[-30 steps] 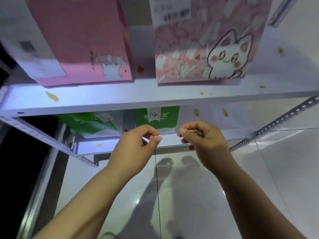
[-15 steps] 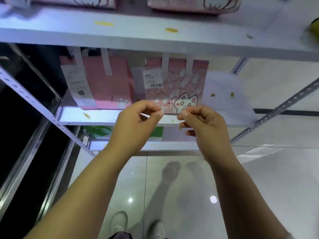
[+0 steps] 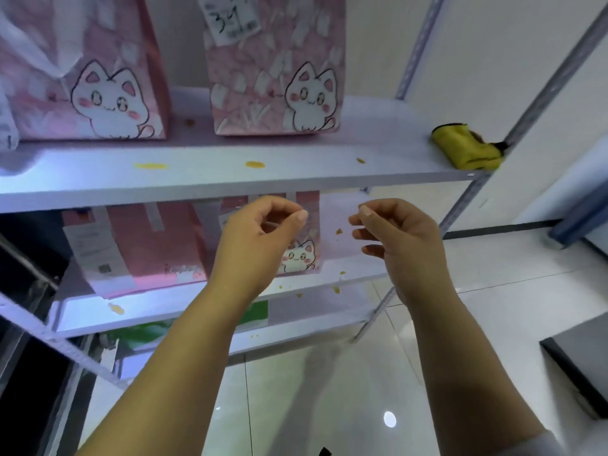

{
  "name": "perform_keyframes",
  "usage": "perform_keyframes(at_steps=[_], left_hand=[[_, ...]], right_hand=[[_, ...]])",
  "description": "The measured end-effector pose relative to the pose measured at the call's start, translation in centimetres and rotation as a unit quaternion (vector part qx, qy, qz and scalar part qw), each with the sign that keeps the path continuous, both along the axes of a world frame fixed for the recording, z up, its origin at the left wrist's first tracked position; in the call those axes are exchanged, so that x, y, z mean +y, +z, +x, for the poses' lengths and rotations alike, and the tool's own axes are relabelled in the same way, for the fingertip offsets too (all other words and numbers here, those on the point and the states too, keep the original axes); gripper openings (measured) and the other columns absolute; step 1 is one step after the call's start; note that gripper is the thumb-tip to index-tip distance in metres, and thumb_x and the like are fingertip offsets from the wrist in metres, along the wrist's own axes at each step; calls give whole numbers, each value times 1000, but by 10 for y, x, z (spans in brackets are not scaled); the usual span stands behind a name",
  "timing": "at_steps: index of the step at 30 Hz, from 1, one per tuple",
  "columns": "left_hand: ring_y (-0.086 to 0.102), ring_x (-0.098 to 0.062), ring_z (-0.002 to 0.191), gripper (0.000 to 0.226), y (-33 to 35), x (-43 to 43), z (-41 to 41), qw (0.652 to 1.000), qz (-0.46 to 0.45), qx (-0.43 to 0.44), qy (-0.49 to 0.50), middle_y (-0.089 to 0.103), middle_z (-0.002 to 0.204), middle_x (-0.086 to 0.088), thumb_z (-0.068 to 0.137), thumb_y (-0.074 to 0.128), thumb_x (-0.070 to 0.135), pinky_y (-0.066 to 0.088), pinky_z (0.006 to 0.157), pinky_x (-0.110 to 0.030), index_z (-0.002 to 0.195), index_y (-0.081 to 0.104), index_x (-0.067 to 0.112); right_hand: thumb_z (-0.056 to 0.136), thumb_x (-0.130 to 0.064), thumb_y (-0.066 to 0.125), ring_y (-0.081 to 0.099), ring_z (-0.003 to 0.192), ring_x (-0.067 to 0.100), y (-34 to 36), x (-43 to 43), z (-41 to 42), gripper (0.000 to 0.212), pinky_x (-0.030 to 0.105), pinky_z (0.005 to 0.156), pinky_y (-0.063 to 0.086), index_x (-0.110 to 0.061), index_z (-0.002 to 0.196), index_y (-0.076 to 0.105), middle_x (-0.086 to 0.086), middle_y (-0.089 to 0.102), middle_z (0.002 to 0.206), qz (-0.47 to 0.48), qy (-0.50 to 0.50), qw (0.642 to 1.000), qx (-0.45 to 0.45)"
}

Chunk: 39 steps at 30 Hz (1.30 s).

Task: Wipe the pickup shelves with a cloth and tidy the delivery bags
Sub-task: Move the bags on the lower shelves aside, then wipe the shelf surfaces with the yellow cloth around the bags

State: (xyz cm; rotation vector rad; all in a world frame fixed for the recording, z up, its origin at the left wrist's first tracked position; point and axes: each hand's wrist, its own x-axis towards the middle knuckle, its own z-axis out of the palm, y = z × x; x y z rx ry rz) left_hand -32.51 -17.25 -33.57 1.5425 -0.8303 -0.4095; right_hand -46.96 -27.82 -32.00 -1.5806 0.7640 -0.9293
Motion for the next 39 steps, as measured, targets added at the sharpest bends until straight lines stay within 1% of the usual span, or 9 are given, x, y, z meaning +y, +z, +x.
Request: perform_keyframes(at_steps=[13,17,19,23,27,30,33,36,39], left_hand=[[61,-1,66,3,26,-124,-21,994,26,-82,-67,69,76,14,81,65,35,45,56,-17,79,66,35],[59,2,68,2,26,-183,-31,991,49,-114,-50,65,77,23,80,66,39,40,54,-14,79,64,40],[57,6,71,2,26,-212,-36,988,61,-134,-55,63,78,28,81,65,40,39,57,-15,79,63,39],[56,9,77,3,23,-257,-44,982,69,-170,-40,64,80,23,81,65,37,40,59,-15,82,62,37],[57,7,82,4,18,-286,-52,977,85,-195,-21,64,85,20,82,64,36,41,64,-14,85,61,36],[56,6,85,6,16,-302,-56,974,88,-207,-14,63,88,19,83,64,34,39,65,-12,88,62,34],[55,8,88,6,16,-314,-62,970,95,-222,-23,62,90,20,83,63,34,38,65,-8,89,62,35],[53,6,91,12,17,-325,-69,964,94,-243,-41,60,94,21,83,63,32,42,71,-15,92,58,39],[49,5,98,28,19,-332,-72,958,80,-271,-59,54,103,24,82,65,29,41,75,-16,104,53,42]], right_hand=[[85,-23,66,65,76,20,9,-121,-52,4,39,70,52,-20,82,66,5,70,80,-53,-91,992,72],[84,-36,65,61,84,10,10,-192,-66,16,24,66,44,-28,97,61,-14,65,89,-138,-125,965,186],[83,-38,66,57,98,12,13,-225,-72,33,25,74,43,-27,113,57,-9,61,108,-221,-130,937,236],[79,-36,72,30,131,27,18,-287,-78,70,41,103,36,-22,139,38,1,37,144,-415,-74,832,361],[75,-28,76,7,142,28,10,-336,-79,92,45,112,21,-25,147,19,3,11,156,-445,12,737,509],[79,-8,63,32,128,30,0,-359,-81,73,39,103,30,-26,141,29,5,41,137,-478,7,697,535],[77,1,50,51,102,27,-2,-372,-82,57,33,84,36,-23,128,44,1,60,107,-510,-16,703,495],[79,-3,51,56,90,26,1,-378,-82,44,31,73,32,-19,120,49,1,64,95,-531,-21,712,459],[83,-17,55,58,91,27,5,-376,-85,32,33,75,36,-18,114,54,2,66,97,-517,-13,770,374]])
